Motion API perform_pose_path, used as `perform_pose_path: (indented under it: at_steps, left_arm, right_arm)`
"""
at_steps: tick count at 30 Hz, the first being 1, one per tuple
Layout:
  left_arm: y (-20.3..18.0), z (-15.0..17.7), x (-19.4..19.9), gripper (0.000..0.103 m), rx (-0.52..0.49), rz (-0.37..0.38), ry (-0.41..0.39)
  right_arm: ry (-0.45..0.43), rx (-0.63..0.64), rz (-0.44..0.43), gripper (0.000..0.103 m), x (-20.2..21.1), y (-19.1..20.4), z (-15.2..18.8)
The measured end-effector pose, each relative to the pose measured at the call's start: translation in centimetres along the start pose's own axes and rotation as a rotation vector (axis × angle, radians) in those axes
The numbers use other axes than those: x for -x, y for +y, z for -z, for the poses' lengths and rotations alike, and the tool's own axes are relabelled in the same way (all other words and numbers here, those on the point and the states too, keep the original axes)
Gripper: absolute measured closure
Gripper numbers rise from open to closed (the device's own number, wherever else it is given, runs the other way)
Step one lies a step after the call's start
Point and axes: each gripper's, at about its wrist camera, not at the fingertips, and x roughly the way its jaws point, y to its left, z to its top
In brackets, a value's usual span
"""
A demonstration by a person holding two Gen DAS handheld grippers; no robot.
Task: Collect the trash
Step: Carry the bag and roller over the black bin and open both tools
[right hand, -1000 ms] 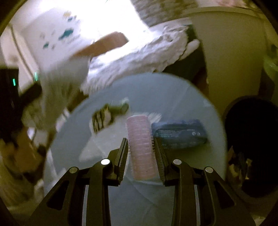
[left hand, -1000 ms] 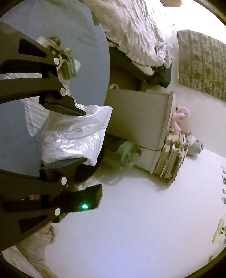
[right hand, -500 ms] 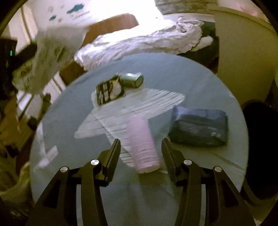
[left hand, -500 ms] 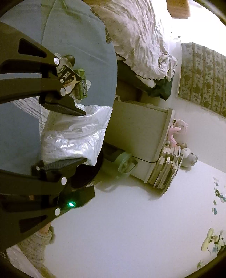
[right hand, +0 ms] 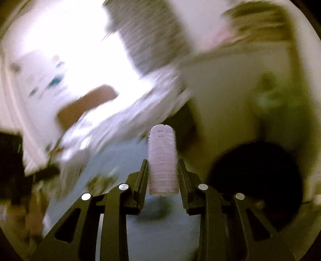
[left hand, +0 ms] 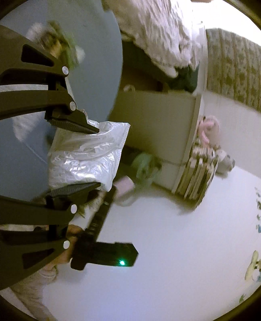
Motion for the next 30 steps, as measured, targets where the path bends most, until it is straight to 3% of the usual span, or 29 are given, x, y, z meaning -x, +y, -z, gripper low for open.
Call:
perform_pose_path:
  at_steps: [3,7,13,21,24,27,29,30]
  left_arm:
    - [-2.0,-0.8,-4.1,0.057,-0.010,0.047,0.022]
    - [-4.9,-1.4,-10.4,0.057,-0.029,0.102,0.071]
    - [-6.6,-1.2,-16.7,0.057,-0.033,0.117,0.146]
    - [-6.9,-0.4,-19.9,0.056,-0.034,0.098,0.197]
    - [-7.2,-0.2,-20.2,0.050,-0.042,0.083,0.211]
    - [-7.6,-0.4,-20.7,0.035,-0.052,0.085,0.214]
    - [-7.7,-0.5,-20.6,0.020,-0.060,0.081,0.198]
    - [-7.8,-0.7,-20.4,0.018,-0.064,0.078,0.186]
  right_arm:
    - [-0.117,-0.087,0.129,0.074,2.6,-4.6,-1.7]
    - [-0.145,-0.142,0.213,0.074,3.5,-8.5,-2.1]
    - [-0.128,-0.215,0.261,0.074,3.0,-12.8,-1.1]
    - [-0.104,-0.266,0.253,0.074,3.0,-16.3,0.1]
    - [-0.093,-0.275,0.245,0.074,2.8,-16.4,0.2]
    - [-0.085,-0.287,0.241,0.070,2.7,-16.6,-0.2]
    - [-0.093,-0.290,0.239,0.051,2.9,-16.7,-0.3]
    - [-0.102,-0.291,0.240,0.046,3.0,-16.8,-0.5]
